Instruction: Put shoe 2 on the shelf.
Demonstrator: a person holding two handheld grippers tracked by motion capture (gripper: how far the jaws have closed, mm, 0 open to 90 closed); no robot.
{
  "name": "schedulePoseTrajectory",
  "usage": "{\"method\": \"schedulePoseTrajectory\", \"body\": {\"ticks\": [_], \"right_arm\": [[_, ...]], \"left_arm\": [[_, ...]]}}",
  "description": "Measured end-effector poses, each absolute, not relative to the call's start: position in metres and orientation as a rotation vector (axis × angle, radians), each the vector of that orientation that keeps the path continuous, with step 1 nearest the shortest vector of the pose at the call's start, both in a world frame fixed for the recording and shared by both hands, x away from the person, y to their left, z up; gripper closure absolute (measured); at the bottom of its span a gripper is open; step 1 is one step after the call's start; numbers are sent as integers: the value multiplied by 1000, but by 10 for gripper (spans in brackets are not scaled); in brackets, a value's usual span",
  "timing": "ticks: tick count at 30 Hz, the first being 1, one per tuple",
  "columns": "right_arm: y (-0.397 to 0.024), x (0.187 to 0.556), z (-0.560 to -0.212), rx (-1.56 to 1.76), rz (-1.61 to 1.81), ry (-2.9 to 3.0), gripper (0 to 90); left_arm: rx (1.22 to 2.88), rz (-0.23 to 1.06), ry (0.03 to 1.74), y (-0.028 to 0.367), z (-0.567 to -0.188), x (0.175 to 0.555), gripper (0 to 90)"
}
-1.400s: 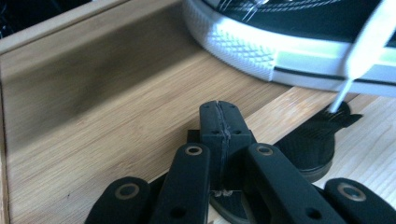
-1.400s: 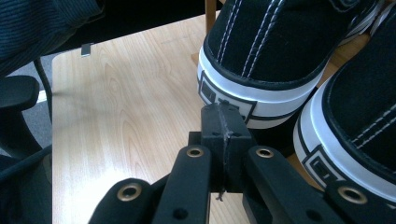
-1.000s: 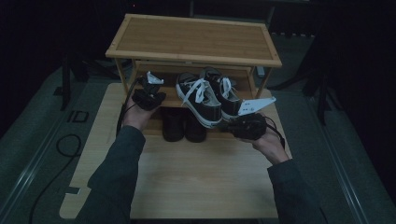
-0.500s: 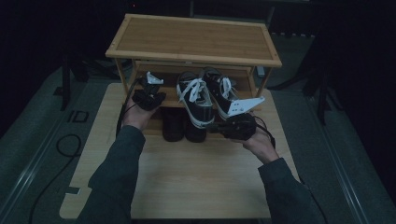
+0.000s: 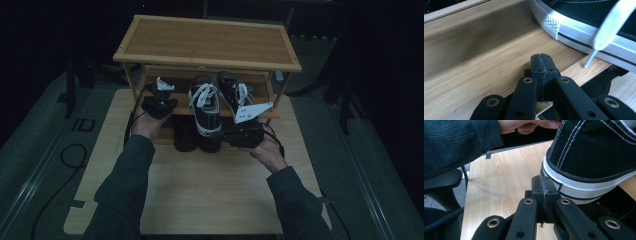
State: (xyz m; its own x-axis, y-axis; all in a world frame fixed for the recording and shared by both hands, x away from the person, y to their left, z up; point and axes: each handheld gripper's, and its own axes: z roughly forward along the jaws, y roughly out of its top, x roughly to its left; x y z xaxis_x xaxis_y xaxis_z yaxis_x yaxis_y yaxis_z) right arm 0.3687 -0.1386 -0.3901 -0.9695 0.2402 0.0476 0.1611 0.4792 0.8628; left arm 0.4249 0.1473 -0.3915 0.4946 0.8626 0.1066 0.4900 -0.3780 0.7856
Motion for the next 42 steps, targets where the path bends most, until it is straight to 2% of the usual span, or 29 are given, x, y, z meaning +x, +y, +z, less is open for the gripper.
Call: {"method": "schedulePoseTrajectory", "body": {"ticks": [21,25,28,42], "right_arm": [[-109,376,-393,294,1533,2627,900],[-109,376,-393,299,1535,2626,900],[-109,375,-393,306,1530,2622,900],[-108,374,-393,308,1531,2612,900]], "left_arm": [[2044,689,1126,144,-390,425,900],[2002,617,1117,138,-392,427,900],[2033,659,1106,130,-391,427,900],[2028,660,1098,128,-391,428,899]]}}
